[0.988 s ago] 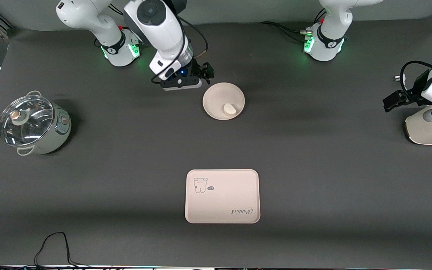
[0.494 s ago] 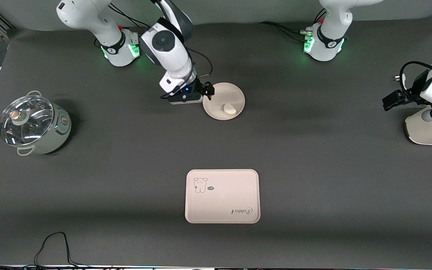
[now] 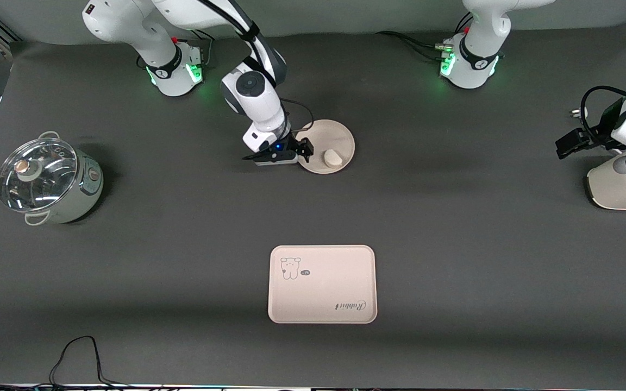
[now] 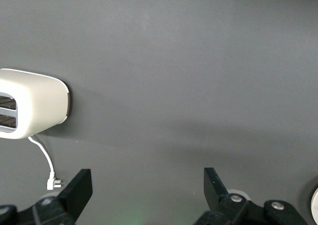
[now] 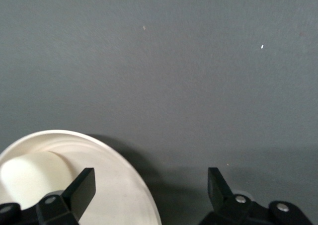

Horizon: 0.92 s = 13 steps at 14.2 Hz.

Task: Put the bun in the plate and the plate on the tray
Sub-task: 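Close the right gripper on the plate rim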

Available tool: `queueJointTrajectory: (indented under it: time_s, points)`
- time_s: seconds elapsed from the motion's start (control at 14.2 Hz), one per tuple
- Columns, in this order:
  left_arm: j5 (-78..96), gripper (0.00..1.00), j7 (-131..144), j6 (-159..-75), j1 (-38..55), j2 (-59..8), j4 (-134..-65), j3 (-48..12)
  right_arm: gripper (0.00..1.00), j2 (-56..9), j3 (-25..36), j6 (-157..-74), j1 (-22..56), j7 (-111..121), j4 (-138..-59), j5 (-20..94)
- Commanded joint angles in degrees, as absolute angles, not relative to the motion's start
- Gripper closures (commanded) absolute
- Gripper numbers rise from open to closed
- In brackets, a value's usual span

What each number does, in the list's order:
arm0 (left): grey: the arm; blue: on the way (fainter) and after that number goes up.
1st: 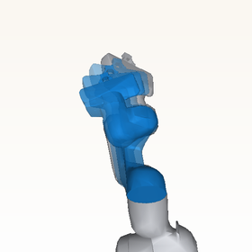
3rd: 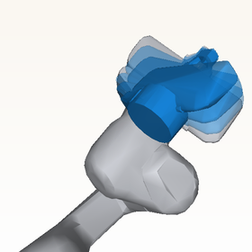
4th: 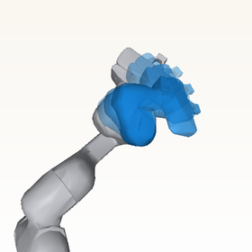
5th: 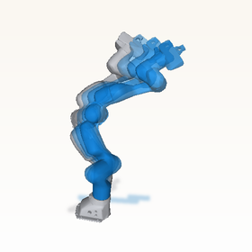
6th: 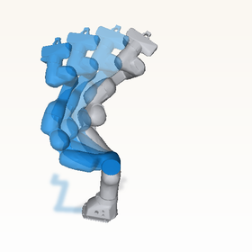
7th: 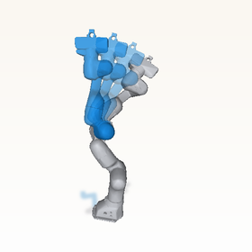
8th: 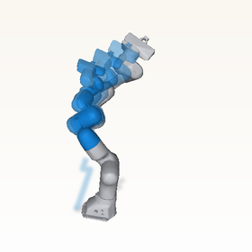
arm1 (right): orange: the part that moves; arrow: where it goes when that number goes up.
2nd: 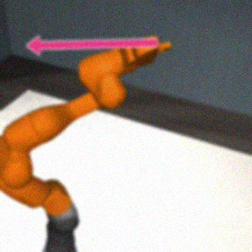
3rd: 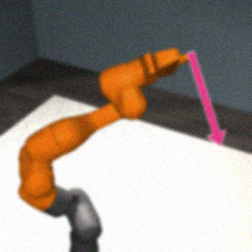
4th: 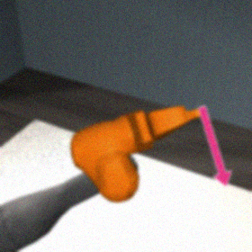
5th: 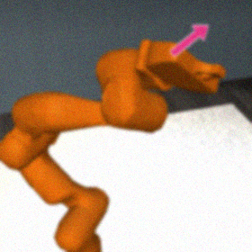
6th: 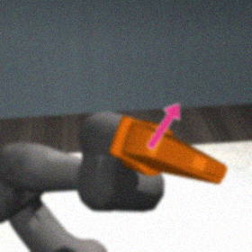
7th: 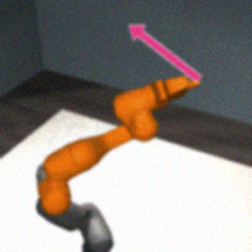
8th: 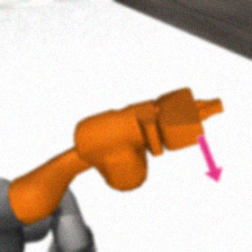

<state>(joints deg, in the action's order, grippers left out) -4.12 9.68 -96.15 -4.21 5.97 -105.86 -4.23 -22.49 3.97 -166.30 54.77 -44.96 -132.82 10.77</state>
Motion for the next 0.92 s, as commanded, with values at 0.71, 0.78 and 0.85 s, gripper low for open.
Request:
queueJointTrajectory:
  time_s: [0.71, 0.78, 0.85]
  points:
    - [-4.0, 0.00, 9.4, -92.0, -4.3, 7.1, -104.9, -4.9, 0.47, -22.0, 3.9, -166.5, 56.2, -47.3, -133.9, 11.2]
    - [-4.0, 0.00, 9.4, -91.8, -4.3, 7.1, -104.9, -4.9, 0.57, -21.8, 4.0, -166.4, 56.1, -47.1, -133.9, 11.2]
    - [-4.0, 0.00, 9.4, -91.8, -4.4, 7.1, -104.9, -4.9, 0.67, -21.7, 4.0, -166.4, 56.0, -47.0, -133.9, 11.2]
